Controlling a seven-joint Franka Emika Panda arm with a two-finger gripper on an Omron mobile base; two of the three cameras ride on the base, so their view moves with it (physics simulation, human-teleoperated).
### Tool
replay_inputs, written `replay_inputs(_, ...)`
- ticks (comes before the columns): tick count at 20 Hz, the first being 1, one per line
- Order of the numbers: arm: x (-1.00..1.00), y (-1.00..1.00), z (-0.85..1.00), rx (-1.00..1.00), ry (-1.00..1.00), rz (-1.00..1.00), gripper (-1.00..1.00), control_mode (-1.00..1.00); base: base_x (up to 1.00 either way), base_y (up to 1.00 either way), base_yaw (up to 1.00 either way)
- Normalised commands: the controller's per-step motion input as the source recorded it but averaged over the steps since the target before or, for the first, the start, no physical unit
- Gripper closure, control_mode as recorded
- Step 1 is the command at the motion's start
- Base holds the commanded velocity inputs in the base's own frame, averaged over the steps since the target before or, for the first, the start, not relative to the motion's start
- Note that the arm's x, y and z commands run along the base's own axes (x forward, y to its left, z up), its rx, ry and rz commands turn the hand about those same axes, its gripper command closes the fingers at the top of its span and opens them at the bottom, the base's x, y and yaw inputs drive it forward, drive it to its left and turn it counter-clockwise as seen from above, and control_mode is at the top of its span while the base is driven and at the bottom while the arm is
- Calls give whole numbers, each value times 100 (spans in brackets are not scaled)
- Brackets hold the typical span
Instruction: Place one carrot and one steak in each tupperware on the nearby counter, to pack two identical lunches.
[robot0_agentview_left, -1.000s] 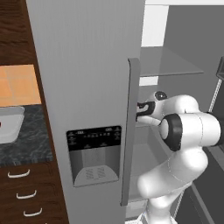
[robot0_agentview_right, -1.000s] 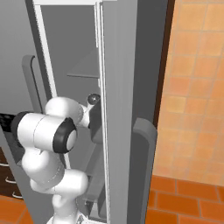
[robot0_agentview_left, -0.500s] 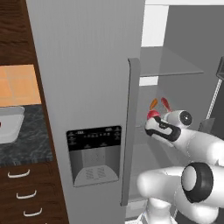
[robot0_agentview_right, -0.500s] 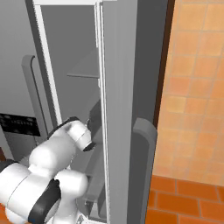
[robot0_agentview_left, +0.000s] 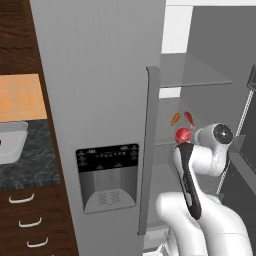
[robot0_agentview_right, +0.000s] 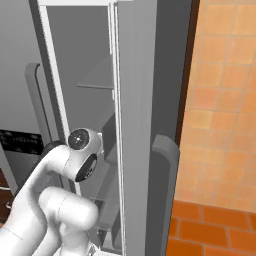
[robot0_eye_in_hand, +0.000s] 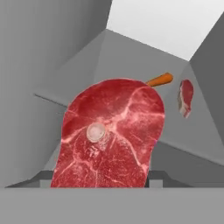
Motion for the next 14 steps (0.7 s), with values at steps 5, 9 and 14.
replay_inputs(5,-100,7,22,-5,-6,4,100,-100,0,0,0)
replay_inputs(9,-99,0,46,-1,-17,4,100,-100,0,0,0)
replay_inputs(14,-59,9,12,-6,-13,5,100,100,-40,26,5)
